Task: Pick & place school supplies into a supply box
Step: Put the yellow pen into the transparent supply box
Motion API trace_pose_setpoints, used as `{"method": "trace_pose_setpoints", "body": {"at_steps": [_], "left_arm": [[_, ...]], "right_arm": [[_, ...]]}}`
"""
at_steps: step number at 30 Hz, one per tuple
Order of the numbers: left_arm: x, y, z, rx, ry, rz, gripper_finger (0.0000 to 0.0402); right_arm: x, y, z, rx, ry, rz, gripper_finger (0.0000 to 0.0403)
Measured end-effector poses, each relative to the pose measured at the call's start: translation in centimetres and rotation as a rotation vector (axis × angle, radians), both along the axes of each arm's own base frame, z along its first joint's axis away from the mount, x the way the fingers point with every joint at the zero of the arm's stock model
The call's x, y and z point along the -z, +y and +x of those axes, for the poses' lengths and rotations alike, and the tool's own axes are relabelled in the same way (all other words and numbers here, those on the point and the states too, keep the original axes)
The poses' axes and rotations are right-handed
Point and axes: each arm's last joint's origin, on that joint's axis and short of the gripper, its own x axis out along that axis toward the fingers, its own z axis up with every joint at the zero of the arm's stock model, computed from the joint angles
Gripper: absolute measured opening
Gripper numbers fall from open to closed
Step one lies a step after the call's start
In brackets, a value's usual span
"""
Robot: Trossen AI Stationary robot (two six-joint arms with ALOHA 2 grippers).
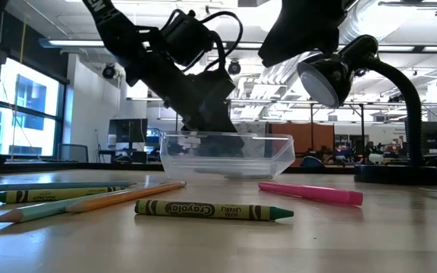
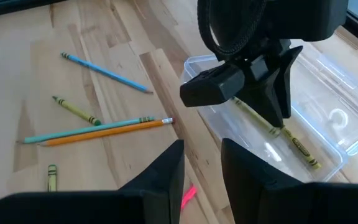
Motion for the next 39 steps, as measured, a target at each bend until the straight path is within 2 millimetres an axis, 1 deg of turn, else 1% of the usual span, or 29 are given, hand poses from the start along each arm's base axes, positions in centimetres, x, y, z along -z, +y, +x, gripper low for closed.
{"method": "trace_pose_setpoints", "body": {"at_steps": [4,6,11,15,18,23,26,30,35,39], "left_arm": [[0.0,0.0,0.0,0.000,0.000,0.001,0.0119],[-0.4,0.0,-0.1,0.000,-0.006,0.002,0.0121],[-3.1,-0.1,-0.7,0.001,-0.075,0.011,0.0122],[-5.5,-0.2,-1.9,0.015,-0.085,0.031,0.0122],[-7.2,-0.3,-3.1,0.019,-0.078,0.033,0.0122],[-9.2,-0.4,-4.7,0.020,-0.074,0.038,0.0122],[-9.5,-0.5,-5.4,0.015,-0.043,0.039,0.0122],[-9.3,-0.5,-5.8,-0.005,0.004,0.049,0.0122],[-9.0,-0.4,-6.1,-0.019,0.043,0.049,0.0122],[-9.0,-0.4,-6.1,-0.020,0.046,0.047,0.0122]], "right_arm": [[0.0,0.0,0.0,0.000,0.005,-0.002,0.0085],[0.1,0.0,-0.1,0.000,0.009,-0.004,0.0085],[0.1,0.0,-0.1,-0.001,0.015,-0.004,0.0085],[0.2,0.1,-0.1,-0.012,0.019,0.055,0.0085],[1.3,0.4,-0.4,0.028,-0.010,0.108,0.0085],[4.4,1.6,-1.9,0.034,-0.038,0.216,0.0085],[5.5,2.6,-3.1,0.009,-0.004,0.243,0.0083],[5.8,3.8,-4.2,0.002,0.057,0.286,0.0083],[5.7,4.8,-5.7,0.057,0.269,0.481,0.0083],[5.2,5.6,-7.1,0.125,0.437,0.544,0.0083]]}}
